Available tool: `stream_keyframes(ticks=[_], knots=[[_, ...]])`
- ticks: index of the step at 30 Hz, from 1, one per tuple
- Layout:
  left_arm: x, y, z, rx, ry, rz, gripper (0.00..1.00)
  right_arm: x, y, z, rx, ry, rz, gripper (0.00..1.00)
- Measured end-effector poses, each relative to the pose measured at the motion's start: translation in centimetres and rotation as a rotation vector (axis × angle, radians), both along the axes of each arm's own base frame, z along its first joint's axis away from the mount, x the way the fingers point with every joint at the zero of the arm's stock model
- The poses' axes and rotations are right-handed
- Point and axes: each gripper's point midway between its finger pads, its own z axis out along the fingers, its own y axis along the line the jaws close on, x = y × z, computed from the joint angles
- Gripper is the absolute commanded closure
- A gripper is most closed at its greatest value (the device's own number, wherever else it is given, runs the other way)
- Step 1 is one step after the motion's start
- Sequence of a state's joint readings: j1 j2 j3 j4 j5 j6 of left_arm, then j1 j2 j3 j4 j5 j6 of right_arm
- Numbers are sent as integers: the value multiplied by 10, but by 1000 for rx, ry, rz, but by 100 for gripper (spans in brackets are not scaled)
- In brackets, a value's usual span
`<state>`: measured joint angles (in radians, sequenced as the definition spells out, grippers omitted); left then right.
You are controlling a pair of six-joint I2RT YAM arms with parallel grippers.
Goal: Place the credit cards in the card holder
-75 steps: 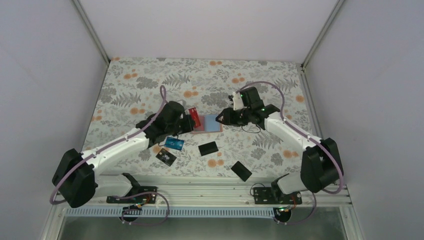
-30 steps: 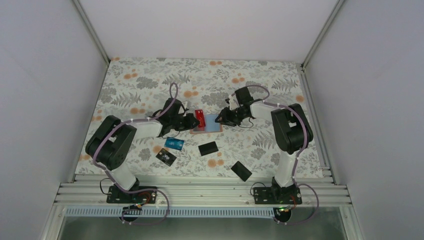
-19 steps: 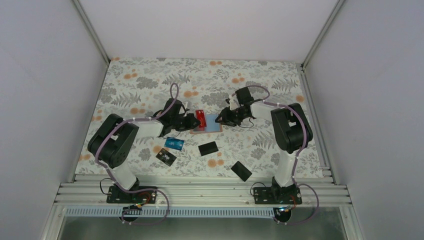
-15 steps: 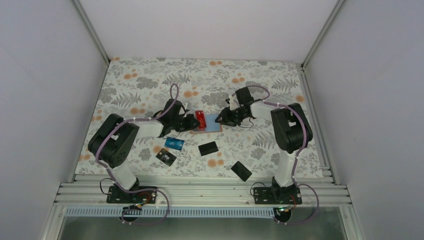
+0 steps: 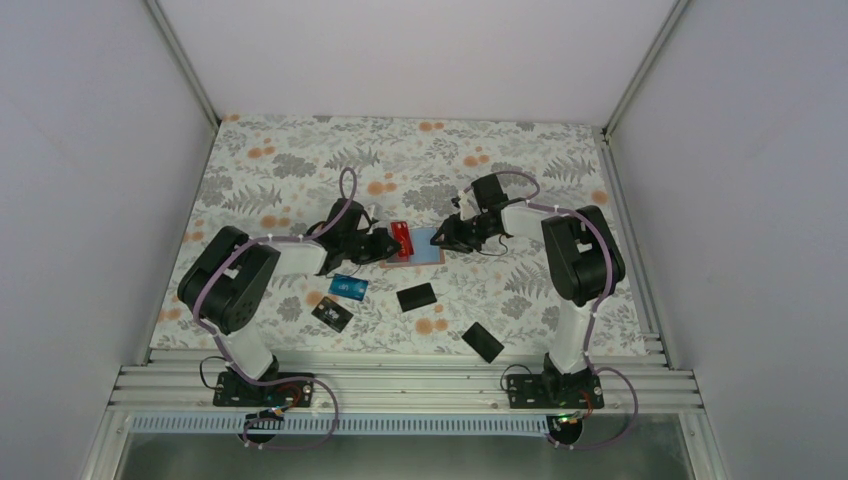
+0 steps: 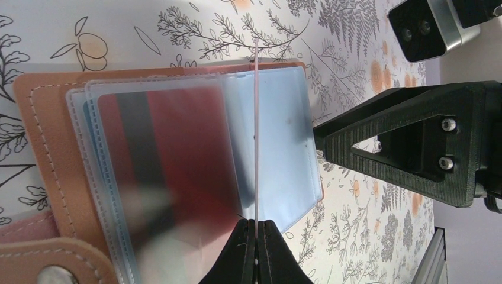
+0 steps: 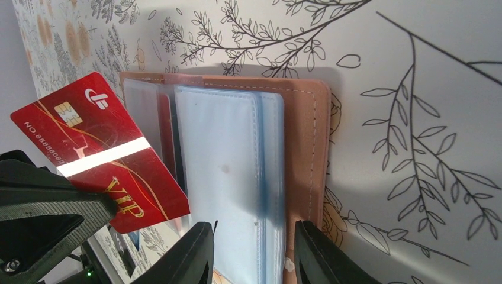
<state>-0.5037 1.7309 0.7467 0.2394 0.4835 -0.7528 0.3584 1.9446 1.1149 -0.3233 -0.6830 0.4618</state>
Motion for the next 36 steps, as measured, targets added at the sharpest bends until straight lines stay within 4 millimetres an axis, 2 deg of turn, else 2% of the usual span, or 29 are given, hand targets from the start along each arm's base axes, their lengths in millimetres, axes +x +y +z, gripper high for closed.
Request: stream_keyframes(ticks=[36], knots=[[-12, -6, -12, -68, 126, 15, 98, 0, 1, 0, 18, 7, 6, 64]])
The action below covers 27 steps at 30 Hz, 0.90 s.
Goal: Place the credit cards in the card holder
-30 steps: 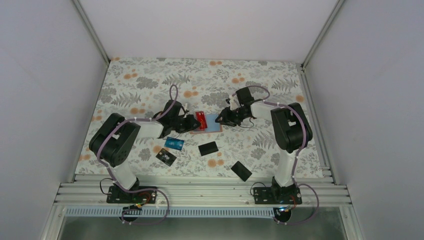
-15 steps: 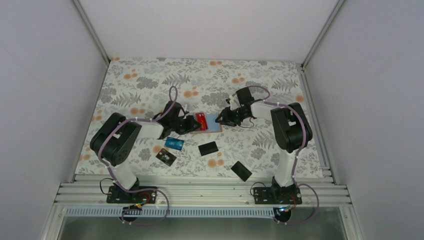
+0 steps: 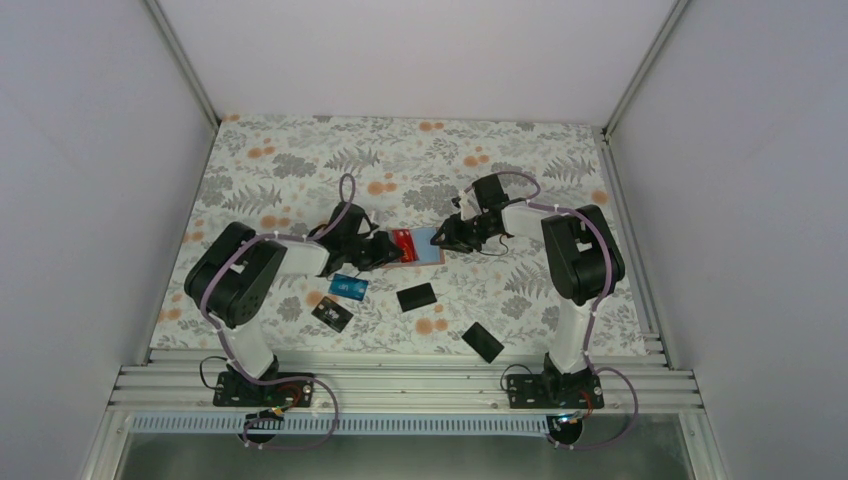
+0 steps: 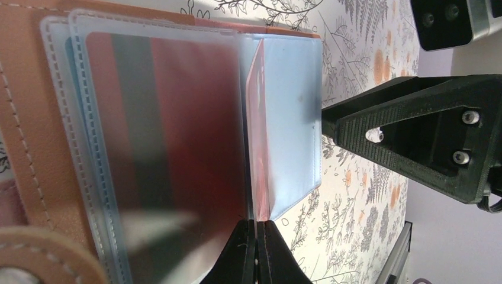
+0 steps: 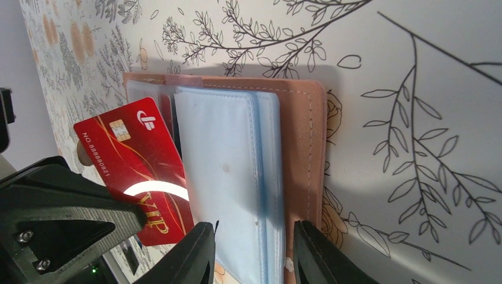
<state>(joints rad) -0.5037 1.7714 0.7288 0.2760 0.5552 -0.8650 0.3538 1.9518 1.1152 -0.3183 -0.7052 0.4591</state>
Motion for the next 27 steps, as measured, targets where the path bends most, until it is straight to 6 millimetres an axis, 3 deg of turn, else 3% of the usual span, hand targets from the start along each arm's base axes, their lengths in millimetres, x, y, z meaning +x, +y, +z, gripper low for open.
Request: stream_keyframes(ticks=[27], knots=[[1, -10, -2, 5, 85, -61, 98, 0, 1, 0, 7, 0, 5, 65]])
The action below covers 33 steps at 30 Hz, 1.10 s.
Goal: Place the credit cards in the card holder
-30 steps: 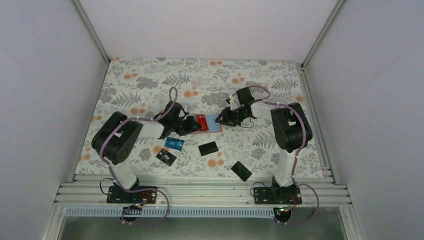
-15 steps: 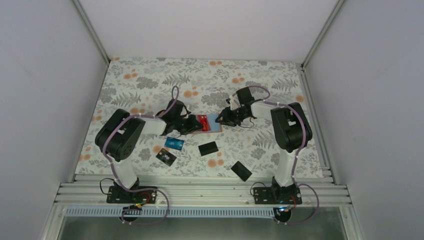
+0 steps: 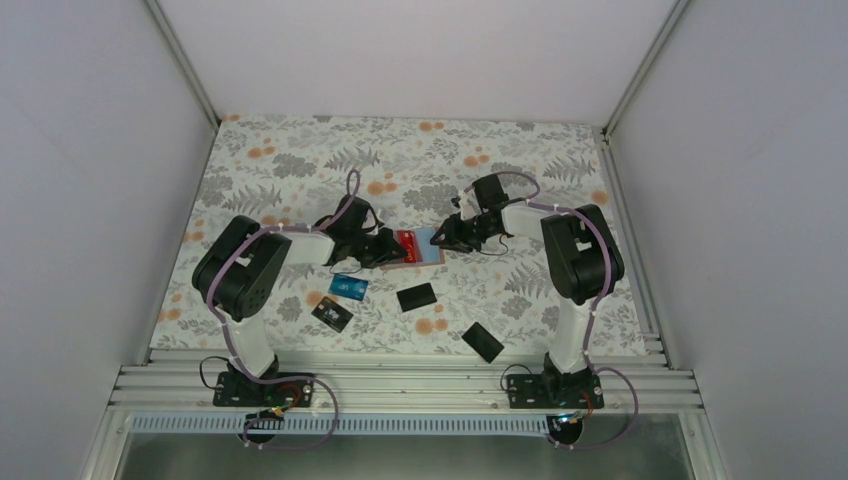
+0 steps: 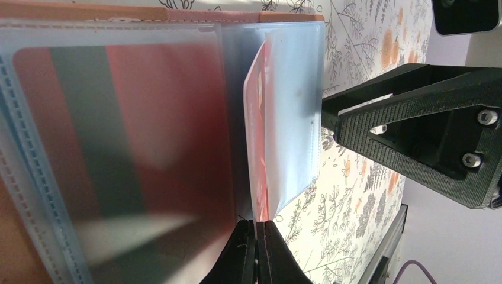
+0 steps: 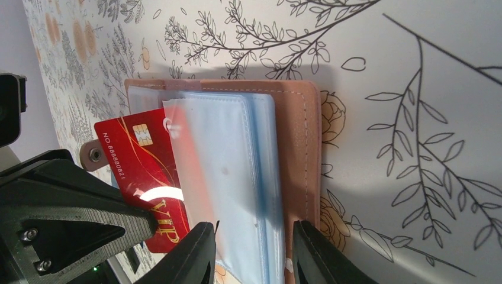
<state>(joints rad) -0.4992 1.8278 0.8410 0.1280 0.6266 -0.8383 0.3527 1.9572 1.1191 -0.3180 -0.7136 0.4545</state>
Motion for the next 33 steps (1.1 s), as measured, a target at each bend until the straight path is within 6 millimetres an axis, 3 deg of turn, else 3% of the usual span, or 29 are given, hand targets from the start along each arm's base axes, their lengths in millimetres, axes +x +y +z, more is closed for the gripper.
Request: stream_keyframes(ticks=[33], knots=[[5, -11, -5, -35, 25, -72, 97, -1, 2, 0, 20, 0, 16, 65]])
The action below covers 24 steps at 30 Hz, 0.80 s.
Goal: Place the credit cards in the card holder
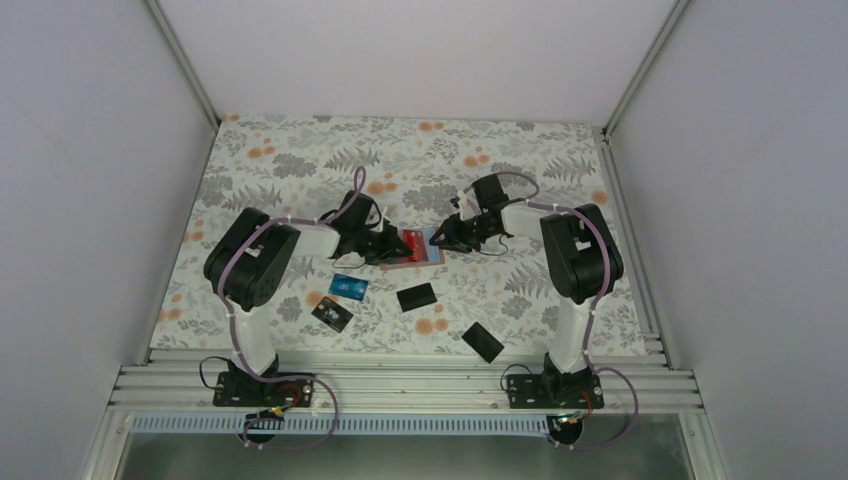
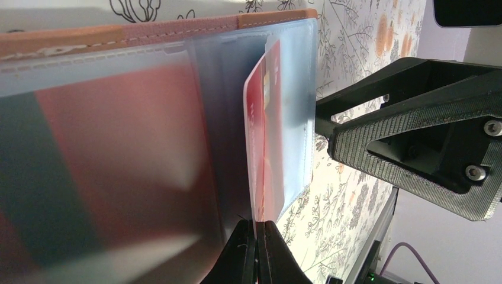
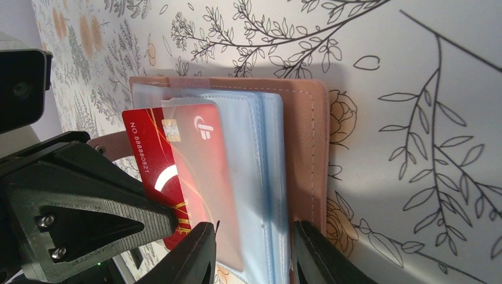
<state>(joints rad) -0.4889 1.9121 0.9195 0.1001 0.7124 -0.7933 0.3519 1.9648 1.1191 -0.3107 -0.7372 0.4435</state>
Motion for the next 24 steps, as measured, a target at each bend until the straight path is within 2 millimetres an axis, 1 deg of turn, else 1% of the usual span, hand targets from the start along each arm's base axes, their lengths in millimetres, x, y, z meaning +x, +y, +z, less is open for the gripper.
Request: stream_keyframes(ticks=[13, 24], knots=[[3, -11, -4, -11, 11, -31, 98, 1, 1, 0, 6, 3, 3, 65], [4, -15, -4, -14, 10, -40, 98, 1, 2, 0, 9, 5, 5, 65]])
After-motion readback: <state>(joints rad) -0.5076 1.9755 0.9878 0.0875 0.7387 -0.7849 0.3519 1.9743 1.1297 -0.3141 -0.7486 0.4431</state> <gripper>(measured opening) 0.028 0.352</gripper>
